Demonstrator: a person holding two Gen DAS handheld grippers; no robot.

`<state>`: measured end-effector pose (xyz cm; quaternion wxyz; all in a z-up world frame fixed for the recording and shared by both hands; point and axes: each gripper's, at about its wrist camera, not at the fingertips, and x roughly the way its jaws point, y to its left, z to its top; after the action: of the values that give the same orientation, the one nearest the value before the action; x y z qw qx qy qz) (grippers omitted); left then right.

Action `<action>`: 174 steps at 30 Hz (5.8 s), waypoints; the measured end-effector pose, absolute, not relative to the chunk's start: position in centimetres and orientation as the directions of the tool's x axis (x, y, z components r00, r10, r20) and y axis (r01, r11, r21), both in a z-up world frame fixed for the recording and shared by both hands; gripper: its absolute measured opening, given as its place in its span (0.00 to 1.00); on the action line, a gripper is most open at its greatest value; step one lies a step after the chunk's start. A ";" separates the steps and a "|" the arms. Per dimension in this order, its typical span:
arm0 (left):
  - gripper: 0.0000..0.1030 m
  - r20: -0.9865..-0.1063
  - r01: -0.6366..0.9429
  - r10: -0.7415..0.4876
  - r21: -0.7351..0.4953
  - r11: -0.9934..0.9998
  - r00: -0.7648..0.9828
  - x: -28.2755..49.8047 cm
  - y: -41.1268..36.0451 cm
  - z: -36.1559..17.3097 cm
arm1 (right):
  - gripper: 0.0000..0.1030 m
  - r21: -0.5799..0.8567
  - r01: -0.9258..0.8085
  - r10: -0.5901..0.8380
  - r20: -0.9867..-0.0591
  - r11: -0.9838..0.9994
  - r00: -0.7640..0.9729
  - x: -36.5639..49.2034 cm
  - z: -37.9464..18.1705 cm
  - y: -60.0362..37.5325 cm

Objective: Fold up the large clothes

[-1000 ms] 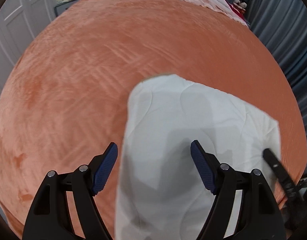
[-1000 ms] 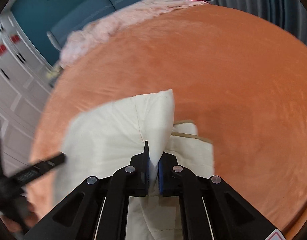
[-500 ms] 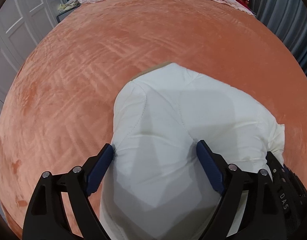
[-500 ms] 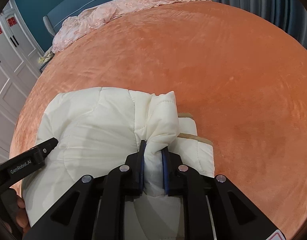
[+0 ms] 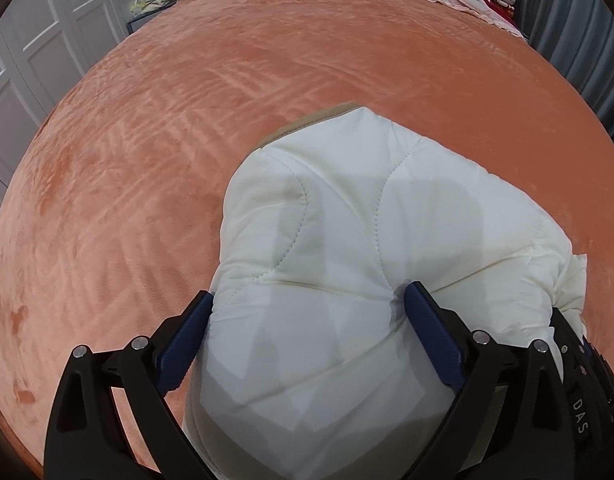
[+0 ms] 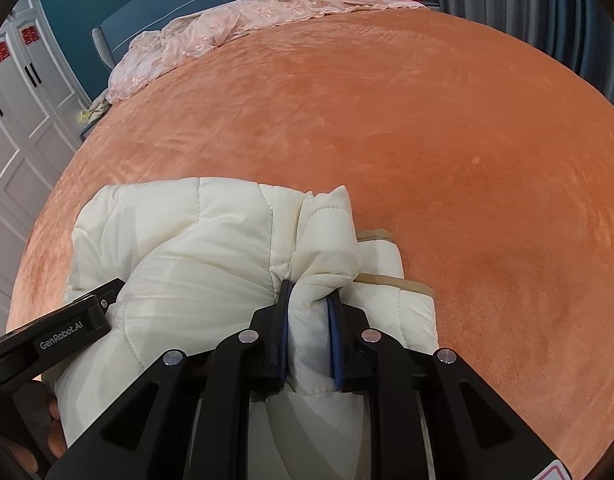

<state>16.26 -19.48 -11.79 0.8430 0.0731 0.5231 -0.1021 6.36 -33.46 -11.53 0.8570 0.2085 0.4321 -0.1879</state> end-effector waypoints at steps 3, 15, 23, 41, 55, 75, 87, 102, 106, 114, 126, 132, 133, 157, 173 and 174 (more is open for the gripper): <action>0.91 -0.895 0.244 -0.091 0.020 0.970 0.436 16.3 -19.6 -12.1 | 0.16 0.195 0.503 -0.145 -0.816 0.842 0.560 6.3 -11.6 -33.4; 0.92 -0.887 0.237 -0.101 0.011 0.971 0.451 16.3 -19.4 -12.3 | 0.19 0.180 0.502 -0.167 -0.804 0.846 0.570 6.2 -11.5 -32.9; 0.92 -0.905 0.258 -0.222 -0.131 0.957 0.363 14.8 -15.6 -9.1 | 0.31 0.321 0.552 -0.113 -0.782 0.770 0.612 2.2 -6.6 -34.7; 0.86 -0.942 0.360 -0.203 -0.098 0.928 0.268 4.0 -11.6 -7.5 | 0.27 0.231 0.467 -0.035 -0.869 0.853 0.494 -5.3 -6.1 -28.9; 0.84 -0.943 0.374 -0.174 -0.059 0.926 0.283 3.1 -12.3 -8.9 | 0.22 0.153 0.455 -0.081 -0.887 0.877 0.454 -4.8 -8.2 -27.9; 0.94 -0.861 0.193 -0.480 -0.449 0.873 0.168 5.8 -5.1 -9.1 | 0.68 0.282 0.504 -0.091 -0.799 0.816 0.594 -9.8 -4.4 -30.2; 0.96 -0.858 0.253 -0.499 -0.460 0.851 0.118 7.5 -9.0 -10.2 | 0.82 0.555 0.538 0.201 -0.790 0.635 0.579 -7.6 -10.7 -32.7; 0.95 -0.863 0.259 -0.483 -0.437 0.861 0.150 7.7 -10.4 -10.3 | 0.68 0.589 0.512 0.232 -0.767 0.625 0.599 -6.6 -12.0 -33.1; 0.82 -0.858 0.332 -0.474 -0.397 0.856 0.197 6.7 -10.9 -8.2 | 0.40 0.542 0.493 0.193 -0.782 0.681 0.593 -6.7 -9.7 -32.8; 0.60 -0.806 0.447 -0.522 -0.373 0.813 0.278 4.8 -10.7 -1.9 | 0.29 0.420 0.453 0.052 -0.775 0.786 0.629 -7.4 -3.1 -31.3; 0.57 -0.610 0.580 -0.687 -0.414 0.702 0.395 1.3 -10.3 9.8 | 0.28 0.377 0.371 -0.086 -0.593 0.849 0.801 -12.2 10.0 -29.5; 0.57 -0.436 0.647 -0.759 -0.406 0.645 0.483 0.2 -7.6 16.9 | 0.28 0.323 0.284 -0.126 -0.432 0.903 0.893 -13.3 17.9 -27.1; 0.57 -0.413 0.652 -0.764 -0.403 0.642 0.496 0.1 -7.0 17.6 | 0.28 0.314 0.270 -0.126 -0.410 0.910 0.903 -13.1 19.0 -26.6; 0.58 -0.290 0.624 -0.694 -0.304 0.720 0.660 15.0 4.3 13.9 | 0.28 0.227 0.012 0.069 -0.348 0.974 0.935 7.1 16.6 -18.4; 0.60 -0.625 0.418 -0.604 -0.439 0.796 0.495 20.5 5.8 -7.9 | 0.31 0.268 0.124 0.106 -0.703 0.955 0.703 11.9 -4.9 -17.0; 0.63 -0.633 0.410 -0.599 -0.438 0.800 0.490 20.2 5.9 -8.4 | 0.35 0.271 0.127 0.110 -0.712 0.954 0.694 11.7 -5.4 -17.0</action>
<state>20.20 5.88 -8.35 0.8555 -0.1150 0.4098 -0.2949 11.72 -17.03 -5.44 0.9078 0.1514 0.3912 -0.0047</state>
